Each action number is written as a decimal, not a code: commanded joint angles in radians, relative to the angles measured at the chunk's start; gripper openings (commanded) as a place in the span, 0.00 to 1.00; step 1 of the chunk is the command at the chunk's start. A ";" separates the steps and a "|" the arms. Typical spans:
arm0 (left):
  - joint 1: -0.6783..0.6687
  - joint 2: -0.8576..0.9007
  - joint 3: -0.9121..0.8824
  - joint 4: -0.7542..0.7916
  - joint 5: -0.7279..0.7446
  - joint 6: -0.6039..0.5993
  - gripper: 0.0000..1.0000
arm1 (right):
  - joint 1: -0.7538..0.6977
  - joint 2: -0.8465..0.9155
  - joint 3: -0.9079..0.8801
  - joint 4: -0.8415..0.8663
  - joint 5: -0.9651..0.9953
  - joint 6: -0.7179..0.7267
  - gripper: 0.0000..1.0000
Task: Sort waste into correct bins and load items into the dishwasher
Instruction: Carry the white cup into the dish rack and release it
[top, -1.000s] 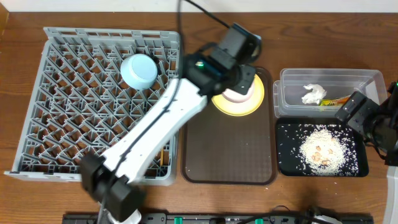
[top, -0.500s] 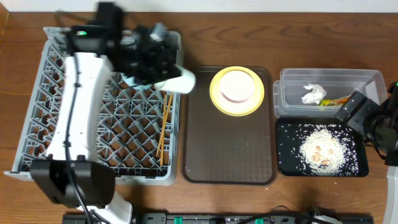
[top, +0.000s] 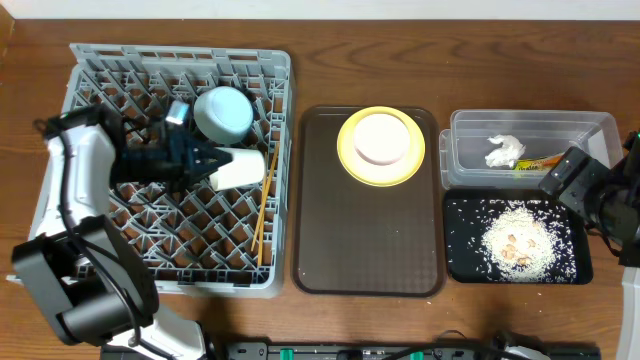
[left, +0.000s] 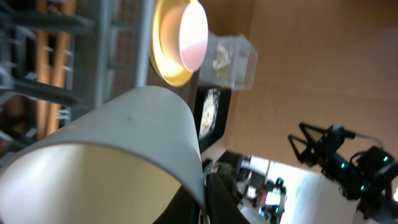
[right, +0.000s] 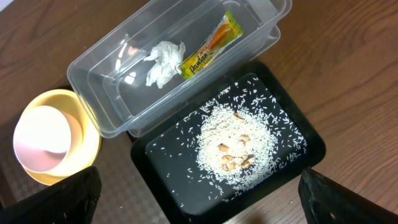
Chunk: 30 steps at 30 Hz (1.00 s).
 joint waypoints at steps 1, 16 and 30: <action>0.056 0.014 -0.035 0.021 0.046 0.040 0.08 | 0.001 -0.003 0.003 -0.001 0.000 -0.013 0.99; 0.077 0.014 -0.116 0.076 -0.001 0.035 0.08 | 0.001 -0.003 0.003 -0.001 0.000 -0.013 0.99; 0.166 0.014 -0.116 0.079 -0.291 -0.068 0.95 | 0.001 -0.003 0.003 -0.001 0.000 -0.013 0.99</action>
